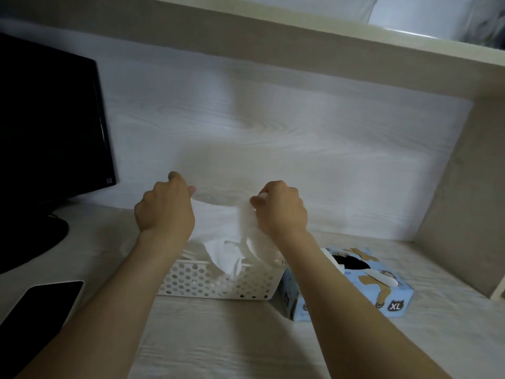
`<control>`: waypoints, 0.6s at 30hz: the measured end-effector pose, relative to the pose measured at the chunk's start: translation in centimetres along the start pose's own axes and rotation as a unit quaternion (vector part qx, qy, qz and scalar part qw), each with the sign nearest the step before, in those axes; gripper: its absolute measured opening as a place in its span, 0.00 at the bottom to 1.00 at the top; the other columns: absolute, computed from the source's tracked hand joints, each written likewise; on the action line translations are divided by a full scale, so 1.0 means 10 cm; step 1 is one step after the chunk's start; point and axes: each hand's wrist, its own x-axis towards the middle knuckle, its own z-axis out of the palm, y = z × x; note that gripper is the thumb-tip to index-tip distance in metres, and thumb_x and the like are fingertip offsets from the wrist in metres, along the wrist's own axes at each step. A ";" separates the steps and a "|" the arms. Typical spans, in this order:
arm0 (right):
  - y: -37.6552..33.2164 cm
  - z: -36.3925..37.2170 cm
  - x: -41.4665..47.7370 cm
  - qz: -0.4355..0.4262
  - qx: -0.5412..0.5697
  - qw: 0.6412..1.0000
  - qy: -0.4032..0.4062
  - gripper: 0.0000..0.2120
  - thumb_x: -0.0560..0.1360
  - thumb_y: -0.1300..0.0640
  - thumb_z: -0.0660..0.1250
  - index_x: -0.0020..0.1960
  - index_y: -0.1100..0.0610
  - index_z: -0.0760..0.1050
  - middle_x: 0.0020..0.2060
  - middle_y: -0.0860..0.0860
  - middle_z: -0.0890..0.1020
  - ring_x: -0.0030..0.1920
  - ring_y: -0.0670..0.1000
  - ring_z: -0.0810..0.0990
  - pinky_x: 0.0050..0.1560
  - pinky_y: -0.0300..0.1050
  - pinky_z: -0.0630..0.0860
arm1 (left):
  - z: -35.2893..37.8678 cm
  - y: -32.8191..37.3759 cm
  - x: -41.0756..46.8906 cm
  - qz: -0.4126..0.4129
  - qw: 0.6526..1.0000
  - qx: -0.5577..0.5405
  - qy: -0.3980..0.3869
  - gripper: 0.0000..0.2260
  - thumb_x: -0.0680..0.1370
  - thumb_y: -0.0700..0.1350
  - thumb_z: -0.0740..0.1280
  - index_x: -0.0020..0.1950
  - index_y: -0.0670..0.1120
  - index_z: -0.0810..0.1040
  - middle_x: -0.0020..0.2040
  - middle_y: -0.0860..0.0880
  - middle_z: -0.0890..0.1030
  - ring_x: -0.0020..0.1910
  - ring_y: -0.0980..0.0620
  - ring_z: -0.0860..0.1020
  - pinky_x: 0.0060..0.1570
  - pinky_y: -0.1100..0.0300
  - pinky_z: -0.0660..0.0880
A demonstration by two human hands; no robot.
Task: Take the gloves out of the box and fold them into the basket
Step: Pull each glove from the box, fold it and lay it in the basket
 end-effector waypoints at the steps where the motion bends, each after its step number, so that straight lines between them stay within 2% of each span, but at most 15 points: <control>1: 0.00 0.03 0.00 -0.016 -0.031 0.999 -0.007 0.10 0.84 0.51 0.67 0.57 0.58 0.78 0.52 0.56 0.82 0.49 0.61 0.82 0.47 0.53 0.80 | 0.01 -0.01 0.01 0.002 1.000 0.019 -0.010 0.14 0.88 0.51 0.58 0.61 0.40 0.71 0.56 0.37 0.80 0.53 0.35 0.80 0.39 0.49 0.68; 3: 0.02 0.09 -0.01 -0.053 -0.097 0.994 -0.002 0.13 0.85 0.48 0.65 0.63 0.57 0.75 0.54 0.55 0.80 0.53 0.60 0.80 0.49 0.53 0.77 | 0.05 -0.05 0.02 -0.001 0.998 0.046 -0.035 0.11 0.87 0.48 0.60 0.63 0.40 0.70 0.58 0.38 0.80 0.55 0.37 0.80 0.39 0.50 0.68; 5: 0.05 0.09 -0.02 -0.090 -0.133 0.987 0.018 0.12 0.86 0.49 0.64 0.64 0.55 0.75 0.55 0.54 0.80 0.56 0.60 0.78 0.53 0.52 0.73 | 0.08 -0.09 0.01 0.003 0.995 0.085 -0.048 0.12 0.85 0.46 0.64 0.65 0.42 0.69 0.60 0.39 0.78 0.58 0.37 0.77 0.44 0.49 0.71; 7: 0.04 0.01 -0.04 -0.121 -0.099 0.988 -0.005 0.12 0.85 0.52 0.61 0.64 0.53 0.79 0.57 0.55 0.79 0.60 0.61 0.76 0.57 0.53 0.72 | 0.11 -0.11 -0.01 0.069 0.988 0.133 -0.024 0.14 0.82 0.43 0.67 0.67 0.46 0.70 0.62 0.42 0.75 0.61 0.38 0.71 0.53 0.47 0.71; 9: -0.01 -0.16 -0.10 -0.146 -0.028 0.983 -0.112 0.19 0.82 0.47 0.59 0.69 0.51 0.78 0.65 0.56 0.79 0.67 0.61 0.75 0.66 0.57 0.73 | 0.14 -0.09 -0.03 0.162 0.982 0.090 -0.031 0.15 0.81 0.40 0.65 0.66 0.52 0.73 0.62 0.46 0.73 0.61 0.41 0.69 0.56 0.49 0.68; 11: -0.05 -0.32 -0.22 -0.161 -0.011 0.953 -0.257 0.28 0.81 0.42 0.58 0.78 0.48 0.70 0.75 0.54 0.74 0.75 0.58 0.71 0.73 0.55 0.69 | 0.12 -0.04 -0.09 0.202 0.971 0.005 -0.126 0.13 0.83 0.41 0.62 0.64 0.56 0.75 0.61 0.49 0.74 0.62 0.43 0.70 0.57 0.50 0.70; 13: -0.02 -0.38 -0.31 -0.146 -0.019 0.923 -0.355 0.31 0.83 0.45 0.61 0.84 0.48 0.59 0.80 0.51 0.68 0.78 0.55 0.68 0.73 0.49 0.67 | 0.11 -0.01 -0.16 0.197 0.953 -0.051 -0.224 0.12 0.86 0.46 0.59 0.65 0.56 0.76 0.60 0.50 0.74 0.61 0.45 0.72 0.61 0.49 0.72; 15: 0.07 -0.36 -0.33 -0.146 -0.052 0.913 -0.378 0.35 0.82 0.51 0.63 0.86 0.47 0.54 0.81 0.51 0.68 0.78 0.54 0.68 0.74 0.50 0.68 | 0.13 0.00 -0.20 0.198 0.937 -0.058 -0.281 0.11 0.87 0.49 0.58 0.66 0.55 0.76 0.59 0.52 0.76 0.58 0.49 0.73 0.63 0.51 0.71; 18: 0.18 -0.29 -0.32 -0.146 -0.069 0.910 -0.382 0.36 0.79 0.56 0.65 0.85 0.48 0.58 0.80 0.50 0.68 0.77 0.53 0.69 0.72 0.50 0.71 | 0.15 0.00 -0.20 0.179 0.934 -0.038 -0.307 0.11 0.86 0.55 0.60 0.64 0.55 0.77 0.59 0.53 0.77 0.59 0.50 0.75 0.65 0.51 0.71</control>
